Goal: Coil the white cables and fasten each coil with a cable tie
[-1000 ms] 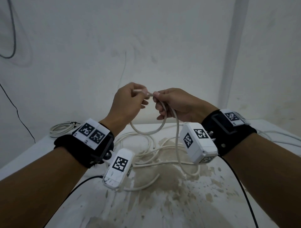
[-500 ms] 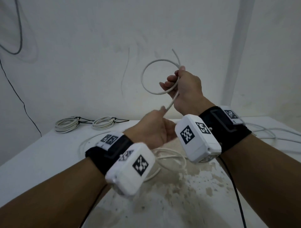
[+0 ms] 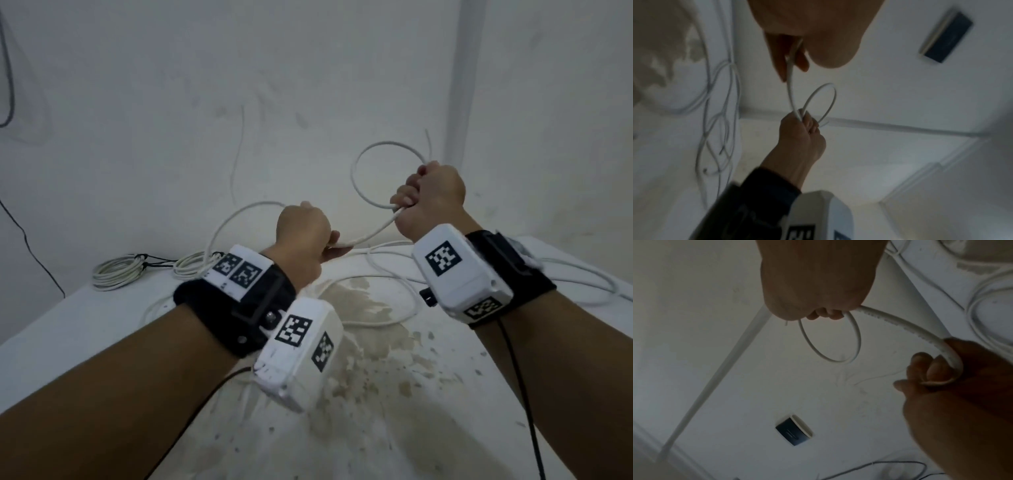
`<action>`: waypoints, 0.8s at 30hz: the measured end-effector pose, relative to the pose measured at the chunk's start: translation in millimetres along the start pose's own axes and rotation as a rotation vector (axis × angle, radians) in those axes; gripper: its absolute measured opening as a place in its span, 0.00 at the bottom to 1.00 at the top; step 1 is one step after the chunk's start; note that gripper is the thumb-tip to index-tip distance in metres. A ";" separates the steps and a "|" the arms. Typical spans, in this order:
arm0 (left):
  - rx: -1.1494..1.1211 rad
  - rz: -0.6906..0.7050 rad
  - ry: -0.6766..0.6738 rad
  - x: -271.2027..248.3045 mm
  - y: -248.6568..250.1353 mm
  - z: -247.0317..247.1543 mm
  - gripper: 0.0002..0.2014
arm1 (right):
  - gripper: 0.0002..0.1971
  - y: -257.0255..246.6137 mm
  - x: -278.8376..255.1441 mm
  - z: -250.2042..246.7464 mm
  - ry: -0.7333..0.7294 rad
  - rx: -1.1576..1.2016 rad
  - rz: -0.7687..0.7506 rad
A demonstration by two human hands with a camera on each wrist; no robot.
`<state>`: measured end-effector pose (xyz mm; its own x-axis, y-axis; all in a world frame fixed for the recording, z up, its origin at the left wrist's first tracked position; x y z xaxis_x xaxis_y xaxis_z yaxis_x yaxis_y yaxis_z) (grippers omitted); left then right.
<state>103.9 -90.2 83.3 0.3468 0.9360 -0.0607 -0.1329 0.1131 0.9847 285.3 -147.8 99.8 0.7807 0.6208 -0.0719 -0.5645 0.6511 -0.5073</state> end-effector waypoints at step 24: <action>0.066 0.098 0.122 37.3 19.2 -58.7 0.09 | 0.15 93.8 -28.8 11.1 0.054 -0.026 0.052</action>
<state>59.7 -33.5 90.3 0.2195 0.9754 0.0207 -0.0981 0.0010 0.9952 206.9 -99.8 63.8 0.7645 0.6283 -0.1444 -0.5977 0.6069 -0.5238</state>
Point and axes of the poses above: each hand's wrist, its own x-axis towards the middle knuckle, its own z-axis out of the palm, y = z × x, the point moved 8 cm from there along x, towards the middle knuckle, and after that the axes turned 6 degrees about x, right-handed, at the moved point
